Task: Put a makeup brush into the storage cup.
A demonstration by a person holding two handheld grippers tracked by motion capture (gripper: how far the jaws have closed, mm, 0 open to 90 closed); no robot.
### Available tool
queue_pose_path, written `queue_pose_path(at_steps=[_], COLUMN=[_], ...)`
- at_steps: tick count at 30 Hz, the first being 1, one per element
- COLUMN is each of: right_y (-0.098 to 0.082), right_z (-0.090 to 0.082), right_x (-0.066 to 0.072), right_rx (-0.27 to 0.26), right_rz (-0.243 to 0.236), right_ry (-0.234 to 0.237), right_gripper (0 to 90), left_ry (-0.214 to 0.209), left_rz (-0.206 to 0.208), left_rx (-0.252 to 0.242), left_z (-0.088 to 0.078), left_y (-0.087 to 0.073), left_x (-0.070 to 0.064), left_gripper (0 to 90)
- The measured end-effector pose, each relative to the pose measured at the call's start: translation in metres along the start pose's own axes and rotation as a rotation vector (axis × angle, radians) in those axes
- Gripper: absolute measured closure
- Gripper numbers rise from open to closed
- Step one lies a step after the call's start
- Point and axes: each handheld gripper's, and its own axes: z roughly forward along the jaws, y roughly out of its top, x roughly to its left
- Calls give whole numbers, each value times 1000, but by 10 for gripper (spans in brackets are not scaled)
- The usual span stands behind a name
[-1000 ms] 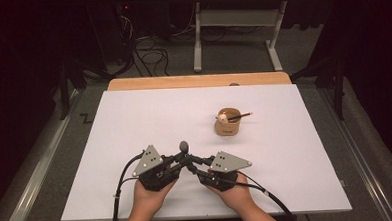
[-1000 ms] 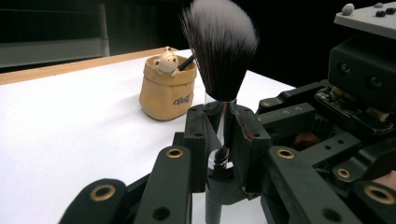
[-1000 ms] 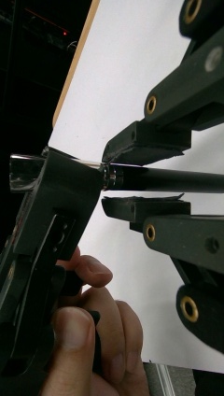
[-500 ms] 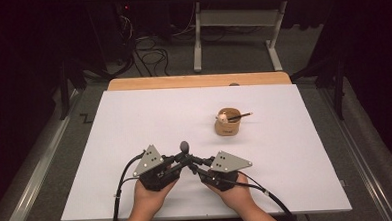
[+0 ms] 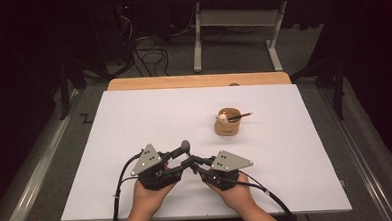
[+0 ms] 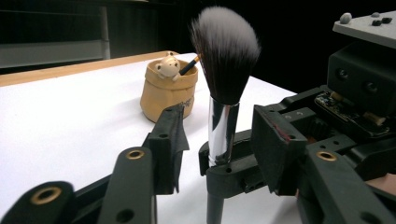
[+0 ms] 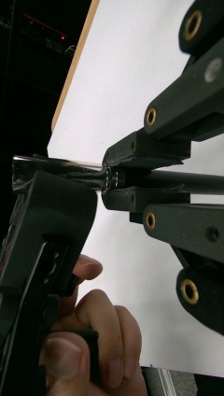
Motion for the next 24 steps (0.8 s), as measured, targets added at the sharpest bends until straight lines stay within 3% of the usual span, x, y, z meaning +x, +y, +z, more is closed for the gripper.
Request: queue_pose_path(at_steps=[11, 24], right_y=[-2, -1], right_z=[-4, -15], right_x=[-4, -10], right_rx=[0, -16], right_rz=[8, 13], right_ry=[-19, -39], right_gripper=[806, 805], left_ry=[30, 113], left_rz=[4, 16], left_rx=[-15, 0], left_z=[-10, -31], left_y=[3, -3], left_x=[6, 23], left_gripper=[456, 362])
